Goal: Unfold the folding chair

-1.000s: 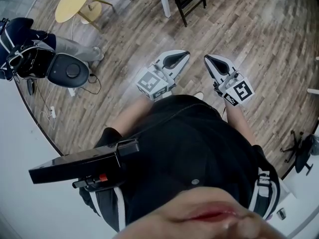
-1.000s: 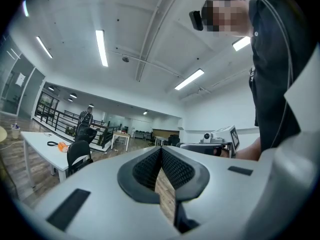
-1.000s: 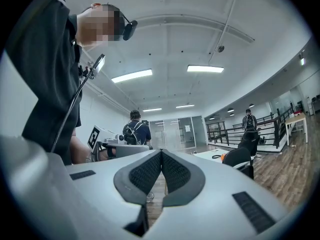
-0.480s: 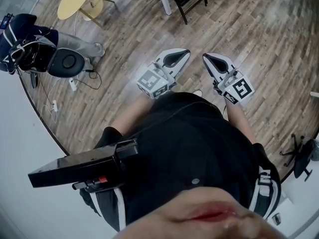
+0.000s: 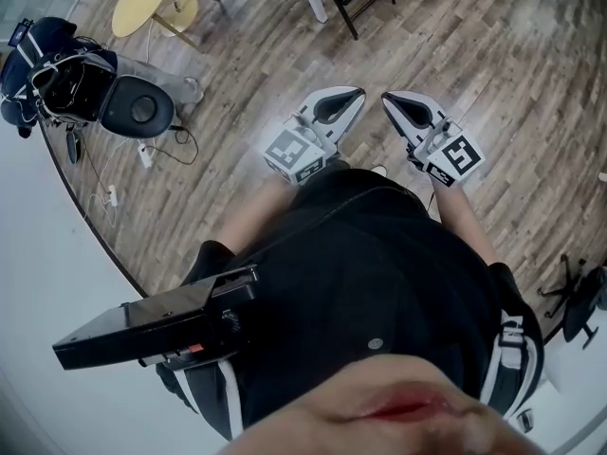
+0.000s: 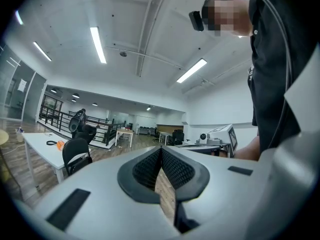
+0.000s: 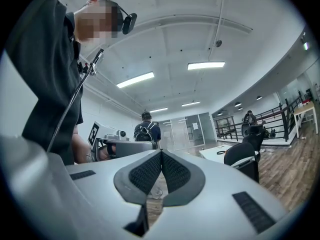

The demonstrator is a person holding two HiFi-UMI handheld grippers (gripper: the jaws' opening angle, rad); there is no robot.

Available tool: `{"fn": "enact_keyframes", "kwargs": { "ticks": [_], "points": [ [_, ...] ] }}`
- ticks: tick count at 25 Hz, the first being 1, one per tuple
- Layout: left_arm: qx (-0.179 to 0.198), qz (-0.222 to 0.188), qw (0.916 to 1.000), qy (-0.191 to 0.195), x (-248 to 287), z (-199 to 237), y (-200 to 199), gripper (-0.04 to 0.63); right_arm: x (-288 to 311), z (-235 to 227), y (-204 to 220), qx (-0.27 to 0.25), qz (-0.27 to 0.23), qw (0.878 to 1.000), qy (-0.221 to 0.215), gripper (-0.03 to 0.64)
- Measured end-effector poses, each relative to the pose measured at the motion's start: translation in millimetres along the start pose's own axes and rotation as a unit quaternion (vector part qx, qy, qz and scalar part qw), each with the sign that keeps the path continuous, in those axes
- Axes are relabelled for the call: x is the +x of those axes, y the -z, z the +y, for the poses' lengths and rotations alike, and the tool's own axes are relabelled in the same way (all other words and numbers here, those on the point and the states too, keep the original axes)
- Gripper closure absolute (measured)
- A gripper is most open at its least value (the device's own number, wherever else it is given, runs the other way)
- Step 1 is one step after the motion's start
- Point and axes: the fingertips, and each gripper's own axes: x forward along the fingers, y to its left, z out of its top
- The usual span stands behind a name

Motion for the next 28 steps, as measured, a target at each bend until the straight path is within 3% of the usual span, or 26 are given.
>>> {"fn": "enact_keyframes", "kwargs": {
  "ticks": [11,28],
  "points": [
    [-0.006,0.001,1.0,-0.005,6,49,5,0.591,35,-31,4,0.015,0.002,1.0,0.006,0.609],
    [-0.016,-0.017,0.9992,0.031,-2,212,-15,0.591,177,-98,-1,0.005,0.014,0.998,0.053,0.609]
  ]
}}
